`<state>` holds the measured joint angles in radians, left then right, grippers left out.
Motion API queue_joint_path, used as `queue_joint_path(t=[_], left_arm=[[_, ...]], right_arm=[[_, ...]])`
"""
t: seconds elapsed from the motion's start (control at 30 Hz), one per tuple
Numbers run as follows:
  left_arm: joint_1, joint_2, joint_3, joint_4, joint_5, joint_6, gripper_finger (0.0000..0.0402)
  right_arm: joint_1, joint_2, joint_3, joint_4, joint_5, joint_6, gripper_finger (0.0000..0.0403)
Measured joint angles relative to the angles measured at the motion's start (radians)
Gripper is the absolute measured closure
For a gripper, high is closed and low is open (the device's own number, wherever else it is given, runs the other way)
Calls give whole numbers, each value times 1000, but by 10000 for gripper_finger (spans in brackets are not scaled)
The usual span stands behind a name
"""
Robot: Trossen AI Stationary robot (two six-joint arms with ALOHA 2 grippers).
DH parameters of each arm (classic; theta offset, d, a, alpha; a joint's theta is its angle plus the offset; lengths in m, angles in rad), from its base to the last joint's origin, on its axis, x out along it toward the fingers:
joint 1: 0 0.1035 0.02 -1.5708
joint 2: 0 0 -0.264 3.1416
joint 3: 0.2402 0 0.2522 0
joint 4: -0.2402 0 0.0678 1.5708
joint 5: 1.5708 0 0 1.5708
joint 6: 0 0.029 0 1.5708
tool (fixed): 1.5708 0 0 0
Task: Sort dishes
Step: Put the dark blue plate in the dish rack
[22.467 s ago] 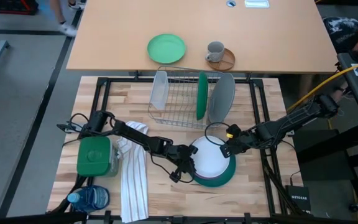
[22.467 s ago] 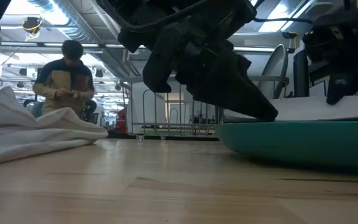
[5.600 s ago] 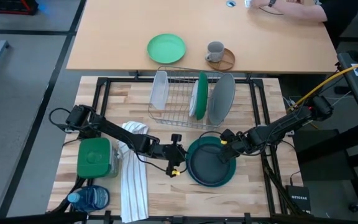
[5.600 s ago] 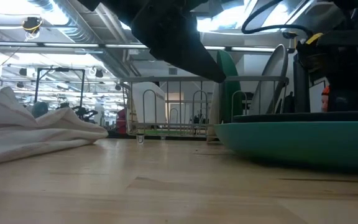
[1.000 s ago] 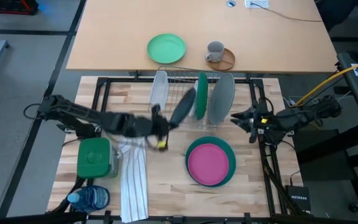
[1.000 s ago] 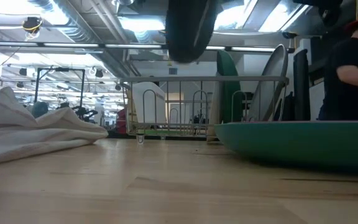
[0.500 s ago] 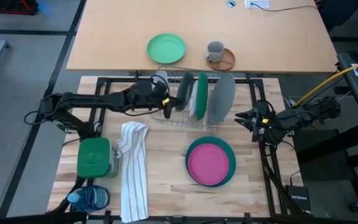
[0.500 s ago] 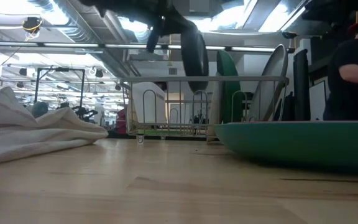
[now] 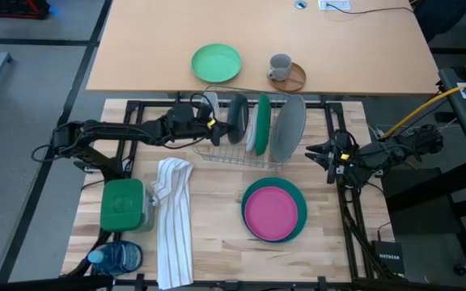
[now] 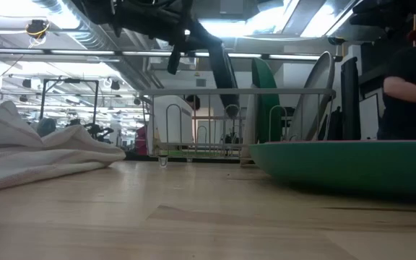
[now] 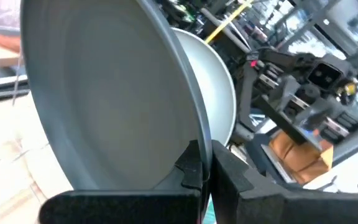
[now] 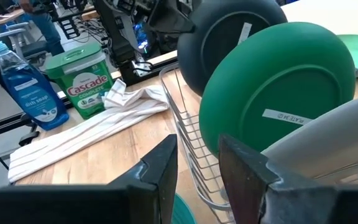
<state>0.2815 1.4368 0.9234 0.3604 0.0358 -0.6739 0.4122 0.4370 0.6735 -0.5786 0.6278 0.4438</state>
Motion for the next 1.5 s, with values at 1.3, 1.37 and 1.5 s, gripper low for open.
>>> queue_joint_path(t=[1.3, 1.37, 1.5], left_arm=[[19, 133, 0, 63, 29, -114, 401], [20, 150, 0, 65, 26, -123, 401], [20, 191, 0, 78, 25, -161, 401]], right_arm=[[0, 0, 0, -32, 1, 0, 283], [0, 0, 0, -32, 0, 0, 283], [0, 0, 0, -33, 1, 0, 283]])
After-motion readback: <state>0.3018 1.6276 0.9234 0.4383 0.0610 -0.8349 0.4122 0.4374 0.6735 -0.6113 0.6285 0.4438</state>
